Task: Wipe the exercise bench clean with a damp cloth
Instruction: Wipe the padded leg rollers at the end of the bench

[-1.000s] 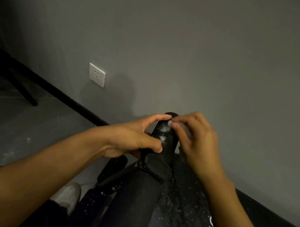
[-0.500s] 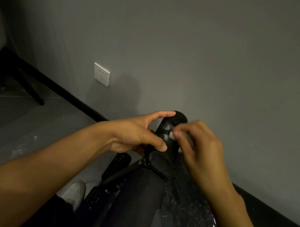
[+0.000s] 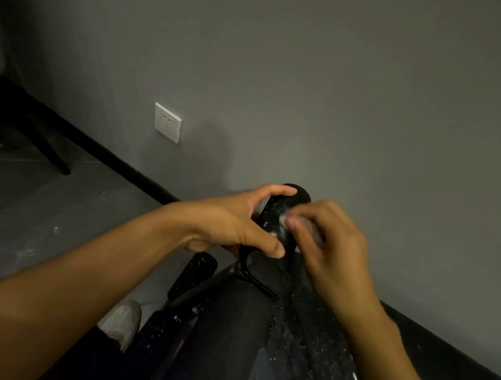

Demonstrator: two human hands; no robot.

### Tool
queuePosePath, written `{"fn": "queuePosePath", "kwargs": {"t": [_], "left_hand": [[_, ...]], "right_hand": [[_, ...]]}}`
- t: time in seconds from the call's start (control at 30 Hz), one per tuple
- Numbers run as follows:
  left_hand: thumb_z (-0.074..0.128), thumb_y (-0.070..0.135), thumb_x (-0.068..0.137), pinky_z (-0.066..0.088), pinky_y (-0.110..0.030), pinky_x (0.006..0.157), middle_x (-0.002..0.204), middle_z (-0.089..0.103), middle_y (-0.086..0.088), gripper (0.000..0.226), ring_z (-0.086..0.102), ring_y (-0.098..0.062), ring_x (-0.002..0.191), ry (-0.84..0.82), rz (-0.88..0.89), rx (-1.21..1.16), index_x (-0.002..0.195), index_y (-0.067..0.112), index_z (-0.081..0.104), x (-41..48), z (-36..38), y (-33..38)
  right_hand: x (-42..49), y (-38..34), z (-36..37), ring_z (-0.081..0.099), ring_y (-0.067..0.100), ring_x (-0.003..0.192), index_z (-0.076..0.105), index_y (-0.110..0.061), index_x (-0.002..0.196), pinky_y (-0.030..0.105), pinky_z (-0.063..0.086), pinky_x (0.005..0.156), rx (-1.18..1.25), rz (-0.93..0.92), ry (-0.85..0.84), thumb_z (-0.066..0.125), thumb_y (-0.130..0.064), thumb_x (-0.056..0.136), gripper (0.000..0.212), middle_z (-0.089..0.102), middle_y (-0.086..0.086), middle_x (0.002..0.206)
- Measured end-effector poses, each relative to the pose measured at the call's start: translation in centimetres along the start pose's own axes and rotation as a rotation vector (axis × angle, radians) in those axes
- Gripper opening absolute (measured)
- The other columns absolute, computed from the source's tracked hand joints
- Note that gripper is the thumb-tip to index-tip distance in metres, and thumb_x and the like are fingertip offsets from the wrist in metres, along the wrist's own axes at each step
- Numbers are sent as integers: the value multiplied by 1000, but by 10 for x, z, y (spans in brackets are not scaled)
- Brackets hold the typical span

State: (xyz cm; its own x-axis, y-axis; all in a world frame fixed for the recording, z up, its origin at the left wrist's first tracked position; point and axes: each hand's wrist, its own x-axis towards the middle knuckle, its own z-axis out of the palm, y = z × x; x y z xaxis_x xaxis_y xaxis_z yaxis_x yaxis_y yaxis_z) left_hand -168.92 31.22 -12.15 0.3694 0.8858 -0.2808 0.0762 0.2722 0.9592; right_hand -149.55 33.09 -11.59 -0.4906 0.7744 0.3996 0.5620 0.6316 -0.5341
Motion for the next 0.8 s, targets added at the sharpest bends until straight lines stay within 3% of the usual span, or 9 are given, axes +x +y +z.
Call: {"fn": "queuePosePath", "kwargs": {"t": [0.17, 0.27, 0.33, 0.4, 0.47, 0.53, 0.63, 0.7, 0.8], "left_hand": [[79, -2, 83, 59, -53, 90, 116, 68, -11, 78, 75, -31, 101, -18, 2, 13, 124, 57, 49, 1, -3, 0], [77, -3, 84, 60, -55, 91, 119, 67, -11, 85, 75, -30, 100, -19, 0, 10, 139, 53, 45, 0, -3, -1], [78, -2, 85, 57, -60, 94, 123, 65, -12, 89, 72, -36, 106, -21, -6, 23, 145, 52, 41, -1, -3, -1], [79, 1, 85, 57, -60, 94, 124, 64, -11, 89, 72, -35, 107, -22, -4, 40, 145, 54, 40, -1, -4, -1], [80, 5, 85, 59, -55, 93, 123, 64, -7, 84, 73, -27, 104, -14, 10, 58, 142, 53, 43, -2, -4, -2], [80, 7, 86, 60, -50, 92, 119, 67, -2, 74, 73, -20, 100, -4, 21, 49, 137, 49, 48, -2, -4, -5], [79, 8, 87, 60, -51, 94, 120, 68, -1, 73, 75, -23, 101, -15, 22, 29, 135, 53, 47, -3, -3, -6], [78, 8, 88, 62, -44, 90, 123, 64, 2, 77, 75, -21, 101, -23, 23, 21, 134, 59, 45, -3, -3, -5], [77, 6, 88, 61, -30, 77, 123, 64, 3, 82, 74, -11, 92, -21, 39, 25, 143, 55, 42, -4, -4, -5]], "right_hand": [[28, 8, 6, 62, -2, 95, 69, -33, 101, 5, 41, 82, 22, 93, 56, 68, -18, 94, 16, 66, -8, 100], [13, 6, 5, 65, 9, 102, 71, -32, 98, 29, 53, 92, 197, 247, 129, 62, -20, 98, 15, 70, -4, 102], [11, 1, 1, 69, 20, 104, 73, -26, 101, 40, 57, 92, 482, 444, 251, 59, -23, 99, 14, 74, -3, 101], [13, -4, -6, 70, 21, 106, 70, -18, 114, 33, 58, 88, 825, 581, 319, 56, -19, 100, 20, 74, 0, 107], [8, -6, -13, 70, 14, 106, 59, -17, 134, 23, 58, 85, 915, 556, 244, 59, -10, 97, 37, 71, 1, 116], [-4, -3, -11, 67, 8, 111, 51, -25, 142, 19, 56, 85, 700, 478, 84, 65, -11, 93, 52, 65, -3, 124], [-18, 14, -6, 48, -7, 123, 53, -35, 130, 19, 48, 98, 153, 281, 8, 69, -50, 86, 49, 44, -10, 135], [-17, 19, -7, 36, -7, 133, 50, -37, 128, 12, 38, 101, 49, 172, 2, 64, -58, 87, 48, 34, -15, 144], [-10, 22, -5, 50, 9, 127, 39, -40, 144, 24, 45, 100, 47, 6, -103, 62, -50, 91, 58, 44, -18, 137]]}}
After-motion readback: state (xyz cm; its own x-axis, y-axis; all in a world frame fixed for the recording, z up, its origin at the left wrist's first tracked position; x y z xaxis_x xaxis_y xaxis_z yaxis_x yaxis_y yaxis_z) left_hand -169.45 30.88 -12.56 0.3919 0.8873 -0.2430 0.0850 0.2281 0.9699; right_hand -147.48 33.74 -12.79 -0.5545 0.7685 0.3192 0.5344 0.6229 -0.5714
